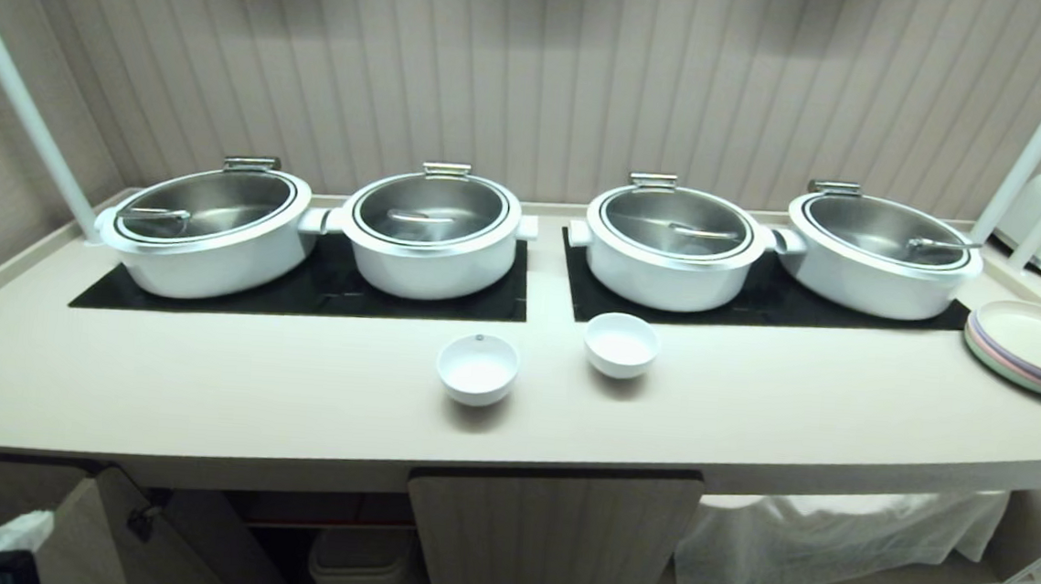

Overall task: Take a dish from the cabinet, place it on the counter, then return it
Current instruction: Pick up the bowl from the table

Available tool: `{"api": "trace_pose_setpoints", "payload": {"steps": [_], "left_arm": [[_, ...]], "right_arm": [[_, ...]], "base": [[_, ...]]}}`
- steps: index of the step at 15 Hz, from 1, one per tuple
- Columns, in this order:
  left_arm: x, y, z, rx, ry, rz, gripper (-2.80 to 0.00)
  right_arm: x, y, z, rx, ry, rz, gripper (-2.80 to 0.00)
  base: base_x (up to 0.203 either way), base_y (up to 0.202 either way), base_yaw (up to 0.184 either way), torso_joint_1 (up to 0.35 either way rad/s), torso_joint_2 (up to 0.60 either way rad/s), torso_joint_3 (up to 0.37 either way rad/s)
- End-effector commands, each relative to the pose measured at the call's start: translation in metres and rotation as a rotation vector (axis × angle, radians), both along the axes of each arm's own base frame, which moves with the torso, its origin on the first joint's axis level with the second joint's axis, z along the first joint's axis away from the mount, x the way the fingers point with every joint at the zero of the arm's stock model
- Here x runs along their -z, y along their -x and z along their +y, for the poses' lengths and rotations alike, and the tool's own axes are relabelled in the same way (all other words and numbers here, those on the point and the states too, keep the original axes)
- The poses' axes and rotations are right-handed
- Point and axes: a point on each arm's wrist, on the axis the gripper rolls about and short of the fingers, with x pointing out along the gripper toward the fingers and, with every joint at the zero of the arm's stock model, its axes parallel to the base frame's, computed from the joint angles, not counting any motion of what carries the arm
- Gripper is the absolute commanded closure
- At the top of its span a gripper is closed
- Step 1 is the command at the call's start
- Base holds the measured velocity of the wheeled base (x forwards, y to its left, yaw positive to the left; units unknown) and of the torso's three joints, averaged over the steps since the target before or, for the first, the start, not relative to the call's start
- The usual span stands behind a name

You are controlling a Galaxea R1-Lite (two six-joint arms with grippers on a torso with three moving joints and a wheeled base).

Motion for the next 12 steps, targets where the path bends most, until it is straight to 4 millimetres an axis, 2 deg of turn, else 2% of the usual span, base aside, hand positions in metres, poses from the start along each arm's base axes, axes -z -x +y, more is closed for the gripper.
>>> {"api": "trace_pose_setpoints", "payload": {"steps": [1,7,10,12], "left_arm": [[0.007,0.026,0.0,0.002,-0.015,-0.092,0.0],[0.026,0.071,-0.004,0.119,-0.008,-0.24,0.0],[0.036,0.075,-0.005,0.171,0.0,-0.176,0.0],[0.036,0.082,-0.005,0.223,-0.002,-0.255,0.0]], "right_arm": [[0.0,0.0,0.0,0.0,0.0,0.001,0.0],[0.0,0.0,0.0,0.0,0.0,0.0,0.0],[0.0,0.0,0.0,0.0,0.0,0.0,0.0],[0.0,0.0,0.0,0.0,0.0,0.0,0.0]], "base": [[0.0,0.0,0.0,0.0,0.0,0.0],[0.0,0.0,0.0,0.0,0.0,0.0],[0.0,0.0,0.0,0.0,0.0,0.0],[0.0,0.0,0.0,0.0,0.0,0.0]]}}
